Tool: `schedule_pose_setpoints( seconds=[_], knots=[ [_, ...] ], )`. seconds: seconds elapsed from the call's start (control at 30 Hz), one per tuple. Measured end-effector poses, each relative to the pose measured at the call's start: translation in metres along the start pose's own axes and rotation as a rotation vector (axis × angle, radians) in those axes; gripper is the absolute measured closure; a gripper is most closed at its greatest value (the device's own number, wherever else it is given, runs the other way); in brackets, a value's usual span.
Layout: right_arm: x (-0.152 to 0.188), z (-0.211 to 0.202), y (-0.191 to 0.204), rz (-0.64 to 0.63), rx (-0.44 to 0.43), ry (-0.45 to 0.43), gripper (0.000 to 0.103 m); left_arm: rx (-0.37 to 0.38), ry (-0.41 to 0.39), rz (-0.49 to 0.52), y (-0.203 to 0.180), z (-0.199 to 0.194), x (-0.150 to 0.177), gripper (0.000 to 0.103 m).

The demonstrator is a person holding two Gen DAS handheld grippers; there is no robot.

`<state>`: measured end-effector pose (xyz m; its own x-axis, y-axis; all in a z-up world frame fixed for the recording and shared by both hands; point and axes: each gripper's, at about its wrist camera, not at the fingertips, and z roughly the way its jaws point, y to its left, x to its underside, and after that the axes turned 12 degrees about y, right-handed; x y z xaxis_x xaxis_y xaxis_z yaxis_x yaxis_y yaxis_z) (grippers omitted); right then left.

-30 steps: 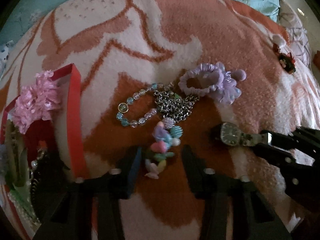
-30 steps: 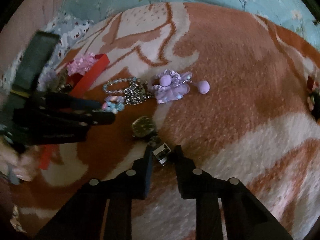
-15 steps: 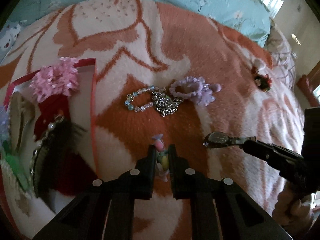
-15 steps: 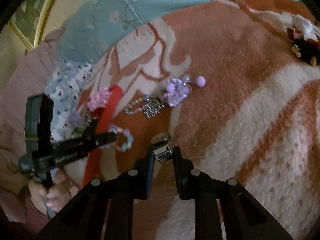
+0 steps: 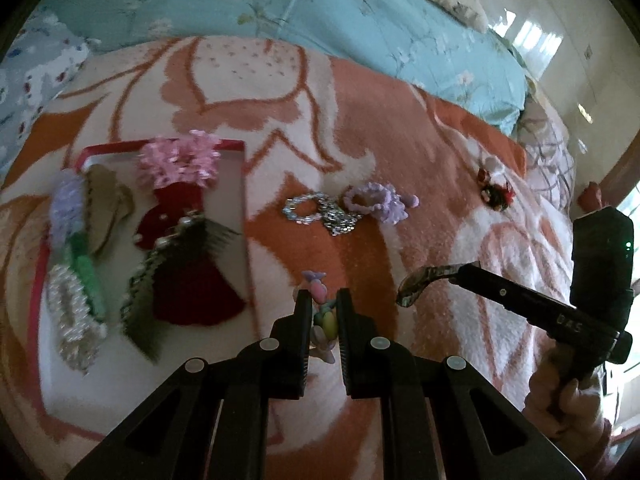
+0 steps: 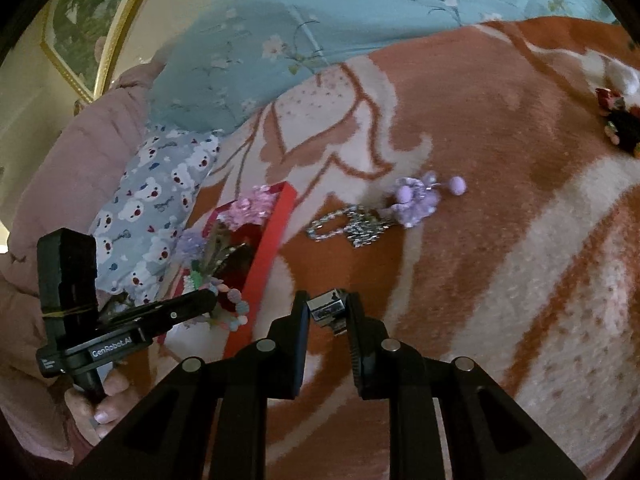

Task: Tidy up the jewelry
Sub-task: 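Carry the beaded bracelet and watch with both grippers into the box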

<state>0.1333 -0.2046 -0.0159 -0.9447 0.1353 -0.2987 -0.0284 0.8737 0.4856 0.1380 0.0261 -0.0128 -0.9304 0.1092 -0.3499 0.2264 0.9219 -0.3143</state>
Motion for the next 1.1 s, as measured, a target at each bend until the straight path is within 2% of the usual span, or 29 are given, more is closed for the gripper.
schedule_pose_setpoints(
  seconds=[0.43,0.7,1.1],
  knots=[
    [0.0,0.022,0.062,-0.093,-0.073,0.034,0.086,-0.034,-0.064,-0.11,0.053,-0.061,0.041,0.092],
    [0.0,0.049,0.101,-0.16,-0.121,0.079,0.085,-0.053,-0.055,-0.168,0.086,-0.071,0.059,0.092],
    [-0.001,0.105,0.158,-0.257,-0.168,0.135,0.085,-0.077,-0.066,-0.257,0.126,-0.08,0.069,0.092]
  ],
)
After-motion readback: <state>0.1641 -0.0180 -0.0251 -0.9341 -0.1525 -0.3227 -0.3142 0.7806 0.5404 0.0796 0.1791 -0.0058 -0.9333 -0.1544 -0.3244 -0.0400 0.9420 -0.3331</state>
